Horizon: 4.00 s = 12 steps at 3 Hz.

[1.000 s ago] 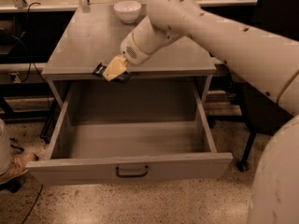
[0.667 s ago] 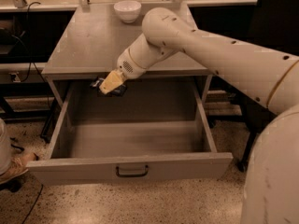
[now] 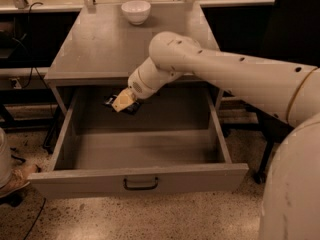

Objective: Place rxbar blueberry into top drawer

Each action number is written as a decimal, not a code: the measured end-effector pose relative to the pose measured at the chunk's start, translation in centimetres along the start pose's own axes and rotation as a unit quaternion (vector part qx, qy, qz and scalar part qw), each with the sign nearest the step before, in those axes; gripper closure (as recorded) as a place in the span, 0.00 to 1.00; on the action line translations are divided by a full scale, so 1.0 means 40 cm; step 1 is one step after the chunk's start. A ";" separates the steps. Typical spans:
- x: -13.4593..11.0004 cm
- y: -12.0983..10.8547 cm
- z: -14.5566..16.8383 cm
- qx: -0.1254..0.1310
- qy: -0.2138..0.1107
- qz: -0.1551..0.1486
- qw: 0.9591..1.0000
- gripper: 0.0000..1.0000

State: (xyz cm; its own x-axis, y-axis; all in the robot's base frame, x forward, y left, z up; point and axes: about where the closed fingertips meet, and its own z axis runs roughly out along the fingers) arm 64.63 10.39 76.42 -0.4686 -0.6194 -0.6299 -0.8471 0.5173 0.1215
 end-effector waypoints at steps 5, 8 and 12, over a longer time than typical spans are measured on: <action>0.101 -0.073 0.076 0.093 -0.045 0.099 0.990 1.00; 0.271 -0.100 0.138 0.109 -0.070 0.174 0.976 0.61; 0.302 -0.160 0.050 0.121 -0.093 0.172 0.973 0.00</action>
Offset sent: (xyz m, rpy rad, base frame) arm 0.0067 -0.0116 -0.0225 -0.0350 -0.0347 -0.1141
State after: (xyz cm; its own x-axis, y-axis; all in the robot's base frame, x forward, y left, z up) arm 64.88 0.78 66.48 -0.6409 -0.2797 -0.7148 -0.5539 0.8132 0.1784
